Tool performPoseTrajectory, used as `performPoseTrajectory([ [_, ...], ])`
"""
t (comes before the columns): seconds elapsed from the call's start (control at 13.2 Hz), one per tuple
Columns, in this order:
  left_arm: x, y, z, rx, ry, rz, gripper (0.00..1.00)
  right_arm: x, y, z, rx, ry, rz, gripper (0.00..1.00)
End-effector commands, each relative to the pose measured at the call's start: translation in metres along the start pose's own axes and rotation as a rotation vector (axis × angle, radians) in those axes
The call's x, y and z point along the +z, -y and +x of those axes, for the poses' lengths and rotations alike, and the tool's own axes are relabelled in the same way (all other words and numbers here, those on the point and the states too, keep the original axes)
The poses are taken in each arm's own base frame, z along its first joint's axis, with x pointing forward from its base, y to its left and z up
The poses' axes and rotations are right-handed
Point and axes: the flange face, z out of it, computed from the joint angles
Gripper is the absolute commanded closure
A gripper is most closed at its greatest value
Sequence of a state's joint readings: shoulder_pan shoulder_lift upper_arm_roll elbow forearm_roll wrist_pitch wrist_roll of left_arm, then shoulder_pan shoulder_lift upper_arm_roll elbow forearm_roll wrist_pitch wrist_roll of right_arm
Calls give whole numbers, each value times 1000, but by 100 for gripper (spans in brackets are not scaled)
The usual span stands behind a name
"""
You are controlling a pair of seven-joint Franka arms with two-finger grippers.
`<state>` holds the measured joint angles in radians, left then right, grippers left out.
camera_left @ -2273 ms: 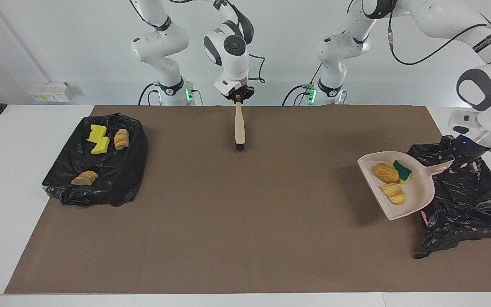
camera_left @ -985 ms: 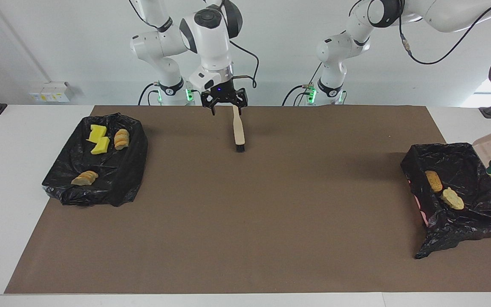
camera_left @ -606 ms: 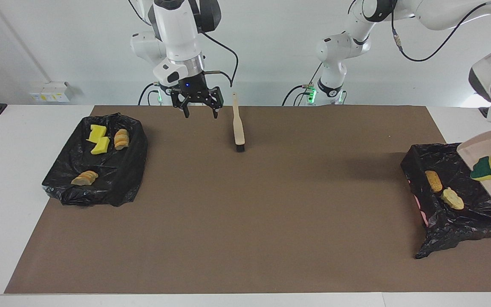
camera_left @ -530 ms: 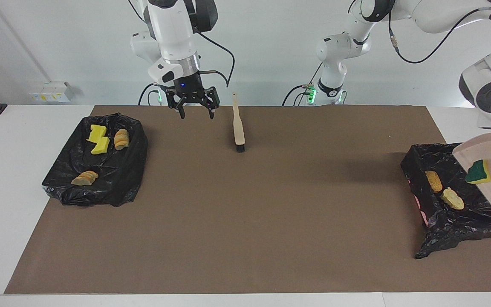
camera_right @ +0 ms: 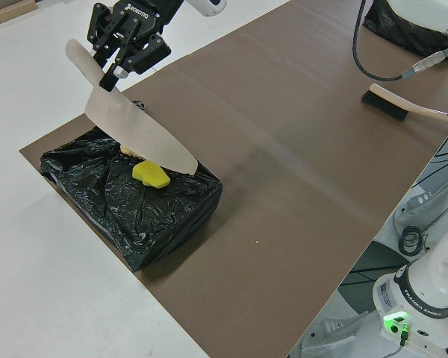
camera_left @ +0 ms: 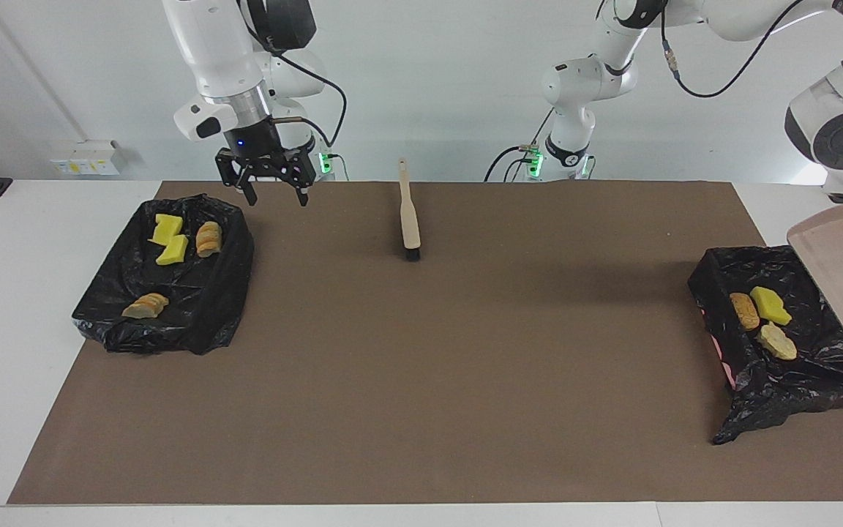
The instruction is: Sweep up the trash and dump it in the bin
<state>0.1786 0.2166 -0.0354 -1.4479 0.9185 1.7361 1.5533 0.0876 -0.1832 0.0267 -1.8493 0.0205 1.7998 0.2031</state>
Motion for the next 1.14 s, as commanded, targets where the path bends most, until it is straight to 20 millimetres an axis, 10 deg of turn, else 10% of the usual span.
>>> performPoseTrajectory([
  [0.0,-2,-5,19,-74,-167,-9,100,-20,-26,11,-63,16,-24,0],
  [0.61,-40,-30,148,-690,-573,-319,100,-36,-65,-3,-99,129,2,0],
  [1.06,-120,-30,289,-1101,-598,-562,100,-36,-76,3,-116,75,-56,0],
])
